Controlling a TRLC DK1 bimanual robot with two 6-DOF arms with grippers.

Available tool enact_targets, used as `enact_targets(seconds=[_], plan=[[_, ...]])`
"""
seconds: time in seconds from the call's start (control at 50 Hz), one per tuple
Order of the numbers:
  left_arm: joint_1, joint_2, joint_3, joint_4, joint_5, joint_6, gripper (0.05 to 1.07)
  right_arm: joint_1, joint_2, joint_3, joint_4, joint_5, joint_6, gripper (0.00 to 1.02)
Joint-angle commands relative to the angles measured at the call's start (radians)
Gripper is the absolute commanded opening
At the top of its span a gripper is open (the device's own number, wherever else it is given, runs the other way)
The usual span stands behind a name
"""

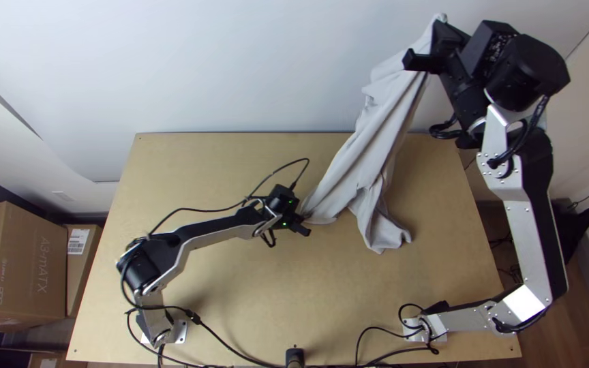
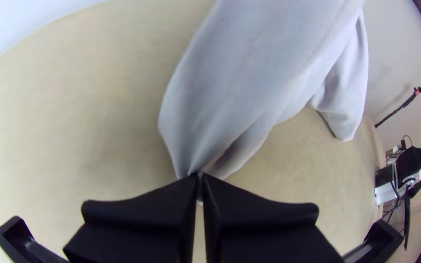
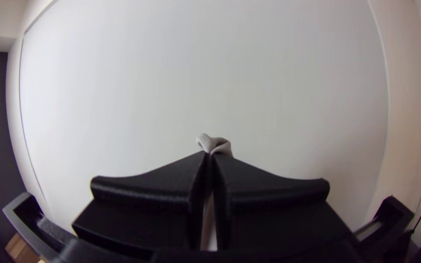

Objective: Fold the t-shirt

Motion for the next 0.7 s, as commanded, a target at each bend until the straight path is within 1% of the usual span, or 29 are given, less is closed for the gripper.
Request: enact_targets(seconds=[0.0,0.1,0.18,0.22,0.3,0.34,0.48,0.58,0.66,0.68], plan=[[0.072,-0.176,-0.042,-0.056,-0.001,-0.019,0.08,-0.056,-0.076,-0.058,0.02,0.014,0.021,0.02],[0.149,-0.308,-0.046,-0.131,-0.001,-0.017,0.08,-0.077,-0.117,-0.121,-0.004,0.014,0.018,0.02],[0.218,-0.402,-0.03,-0.197,-0.001,-0.019,0.08,-0.112,-0.145,-0.169,-0.018,0.014,-0.007,0.02],[0.26,-0.446,-0.015,-0.235,-0.001,-0.019,0.08,-0.129,-0.159,-0.192,-0.027,0.014,-0.008,0.02],[0.332,-0.52,0.019,-0.3,-0.001,-0.011,0.08,-0.151,-0.177,-0.221,-0.084,0.014,-0.018,0.02],[0.365,-0.557,0.031,-0.318,-0.001,-0.006,0.08,-0.18,-0.186,-0.248,-0.106,0.013,-0.022,0.02],[0.468,-0.647,0.091,-0.386,-0.001,0.014,0.08,-0.249,-0.217,-0.366,-0.112,0.002,-0.078,0.02],[0.542,-0.685,0.157,-0.435,-0.005,0.014,0.08,-0.286,-0.229,-0.405,-0.115,-0.021,-0.107,0.02],[0.591,-0.707,0.22,-0.462,-0.044,0.02,0.08,-0.298,-0.226,-0.38,-0.132,-0.053,-0.104,0.02],[0.602,-0.708,0.24,-0.472,-0.051,0.021,0.08,-0.298,-0.223,-0.365,-0.139,-0.063,-0.093,0.02]])
